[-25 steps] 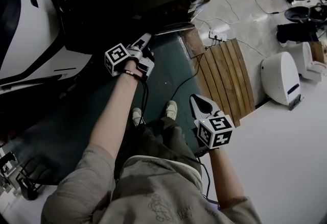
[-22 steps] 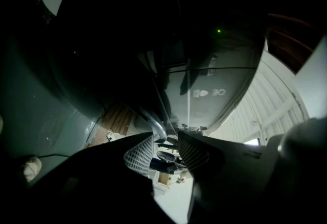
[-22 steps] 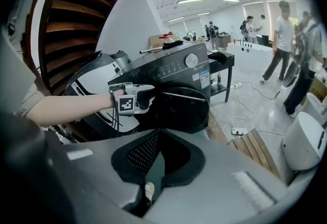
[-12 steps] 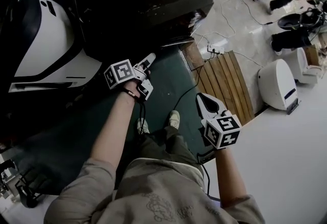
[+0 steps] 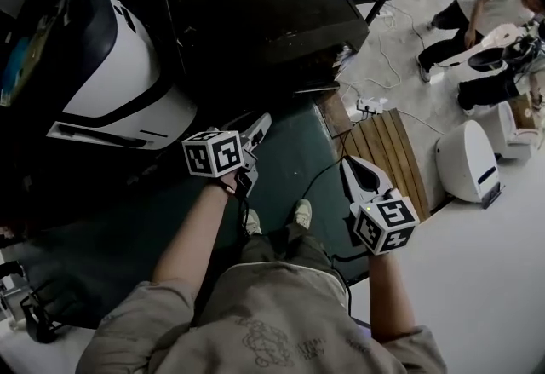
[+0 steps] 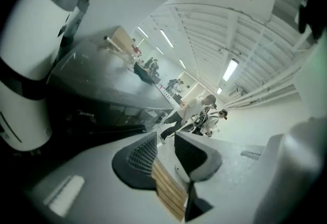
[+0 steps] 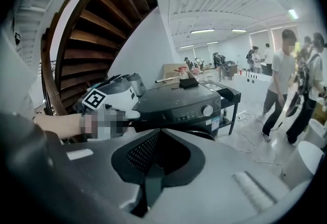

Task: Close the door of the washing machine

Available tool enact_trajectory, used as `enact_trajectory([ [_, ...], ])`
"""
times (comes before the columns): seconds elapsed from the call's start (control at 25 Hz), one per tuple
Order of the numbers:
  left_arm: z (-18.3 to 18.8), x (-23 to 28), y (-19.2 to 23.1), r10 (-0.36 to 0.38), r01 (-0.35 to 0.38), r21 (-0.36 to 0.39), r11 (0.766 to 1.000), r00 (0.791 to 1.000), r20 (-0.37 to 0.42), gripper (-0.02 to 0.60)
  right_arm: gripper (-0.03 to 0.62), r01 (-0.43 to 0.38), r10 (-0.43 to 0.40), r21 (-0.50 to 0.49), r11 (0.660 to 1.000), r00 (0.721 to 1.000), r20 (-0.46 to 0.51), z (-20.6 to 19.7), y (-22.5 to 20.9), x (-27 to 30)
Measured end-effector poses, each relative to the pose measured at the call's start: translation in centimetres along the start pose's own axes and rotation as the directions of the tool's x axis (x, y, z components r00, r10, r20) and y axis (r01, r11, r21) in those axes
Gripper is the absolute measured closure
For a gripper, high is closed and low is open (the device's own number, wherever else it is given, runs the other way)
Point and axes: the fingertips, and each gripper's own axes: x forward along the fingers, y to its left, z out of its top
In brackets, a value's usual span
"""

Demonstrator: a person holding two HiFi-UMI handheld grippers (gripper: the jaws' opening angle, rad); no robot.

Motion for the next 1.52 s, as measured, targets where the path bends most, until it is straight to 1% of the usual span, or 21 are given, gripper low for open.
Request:
enact_trajectory([
  [0.12,0.9,-2.9,-2.2,0.006,-0.007,0.121,0.993,1.0,0.01,0.48,0.566,-0.007,0.009,-0.038,0.999,0.999,0.035,1.6,1.6,-1.2],
  [0.32,2.1,-7.5,-5.7,-0.003,-0.01,0.261,0.965,0.999,0.05,0.494,0.566,-0.016,0.025,-0.097,0.995,0.995,0.093,4.1,4.4,-3.4],
  [0.44,2.6,-10.1,-7.8,-0.011,-0.015,0.327,0.945,0.997,0.078,0.506,0.566,-0.026,0.042,-0.126,0.992,0.991,0.127,5.5,6.0,-4.9],
  [0.64,3.2,-14.2,-10.8,-0.029,-0.026,0.415,0.909,0.992,0.125,0.52,0.566,-0.039,0.071,-0.176,0.984,0.981,0.179,7.3,8.6,-7.0],
  [0.8,3.3,-17.1,-12.8,-0.038,-0.038,0.489,0.872,0.989,0.144,0.535,0.566,-0.051,0.097,-0.232,0.971,0.977,0.192,7.9,10.8,-8.3],
  [0.92,3.3,-19.0,-13.7,-0.026,-0.068,0.525,0.848,0.985,0.169,0.557,0.566,-0.046,0.103,-0.274,0.961,0.975,0.199,8.1,11.9,-9.2],
  [1.0,3.5,-20.3,-14.0,-0.013,-0.101,0.531,0.841,0.979,0.206,0.581,0.566,-0.048,0.111,-0.3,0.953,0.974,0.199,8.2,12.7,-9.8],
  [1.12,3.6,-22.0,-14.4,0.006,-0.135,0.535,0.834,0.972,0.234,0.581,0.567,-0.062,0.141,-0.344,0.937,0.968,0.209,8.6,14.2,-11.0],
  [1.2,3.6,-22.7,-14.8,0.015,-0.152,0.546,0.824,0.969,0.247,0.581,0.568,-0.067,0.155,-0.358,0.931,0.963,0.222,9.0,14.8,-11.6],
  [1.32,3.6,-23.3,-15.6,0.018,-0.166,0.578,0.799,0.967,0.253,0.581,0.567,-0.071,0.163,-0.365,0.928,0.96,0.229,9.2,15.2,-12.1],
  [1.52,3.5,-23.5,-16.9,0.01,-0.165,0.636,0.753,0.971,0.24,0.581,0.567,-0.065,0.159,-0.372,0.926,0.961,0.227,8.9,15.2,-12.4],
])
